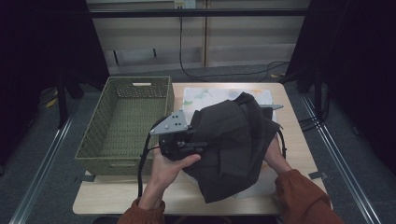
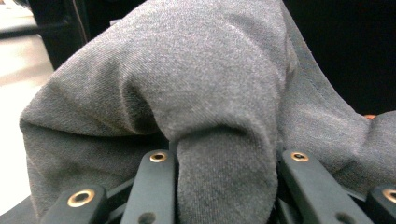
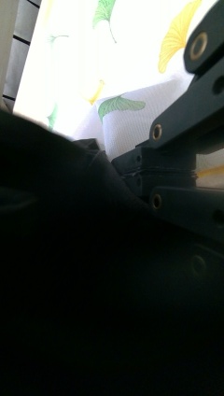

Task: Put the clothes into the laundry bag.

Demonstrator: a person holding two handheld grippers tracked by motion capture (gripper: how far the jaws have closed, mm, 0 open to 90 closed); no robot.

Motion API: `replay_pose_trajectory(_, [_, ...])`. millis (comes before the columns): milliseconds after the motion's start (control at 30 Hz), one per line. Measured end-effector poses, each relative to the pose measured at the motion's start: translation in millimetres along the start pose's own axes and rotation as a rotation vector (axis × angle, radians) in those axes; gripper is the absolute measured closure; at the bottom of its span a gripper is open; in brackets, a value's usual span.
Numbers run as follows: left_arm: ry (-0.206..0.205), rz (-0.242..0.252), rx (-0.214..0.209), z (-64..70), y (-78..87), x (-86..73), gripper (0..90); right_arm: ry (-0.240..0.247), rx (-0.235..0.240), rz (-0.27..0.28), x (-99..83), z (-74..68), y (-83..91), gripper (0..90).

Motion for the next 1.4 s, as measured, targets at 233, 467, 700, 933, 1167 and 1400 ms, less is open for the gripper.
replay_pose_trajectory(233, [0.018, -0.021, -0.010, -5.2, -8.6, -23.9, 67.8, -0.003, 0.012, -0.011, -3.7, -0.6, -2.4, 89.7])
replay_pose_trajectory(467, [0.000, -0.087, -0.010, -5.4, -22.9, -59.2, 67.3, 0.046, 0.020, -0.014, -6.1, 1.6, -3.2, 89.8])
replay_pose_trajectory(700, [0.015, -0.159, -0.006, -15.2, -42.0, -89.2, 67.2, 0.050, 0.023, -0.046, -10.7, -0.2, -6.8, 89.8])
replay_pose_trajectory(933, [0.045, -0.253, 0.008, -26.5, -58.2, -123.6, 67.1, -0.305, 0.006, -0.054, 2.0, -20.6, -8.7, 89.9])
replay_pose_trajectory(1167, [0.035, -0.378, 0.042, -33.9, -79.5, -153.2, 67.1, -0.278, 0.014, -0.056, 5.9, -24.3, -9.7, 89.9])
replay_pose_trajectory(1400, [0.076, -0.371, 0.027, -41.4, -88.6, -169.4, 67.4, -0.261, 0.009, -0.057, 7.6, -25.6, -9.8, 89.9])
Point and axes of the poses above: each handheld gripper's, and its own axes: y roughly backward along the jaws, x roughly out of its top, z roughly to its right, the point moved 7 cm from there along -y, roughly forward along the jaws, and after that the axes turned 12 degrees about y, right-handed, at the moved point
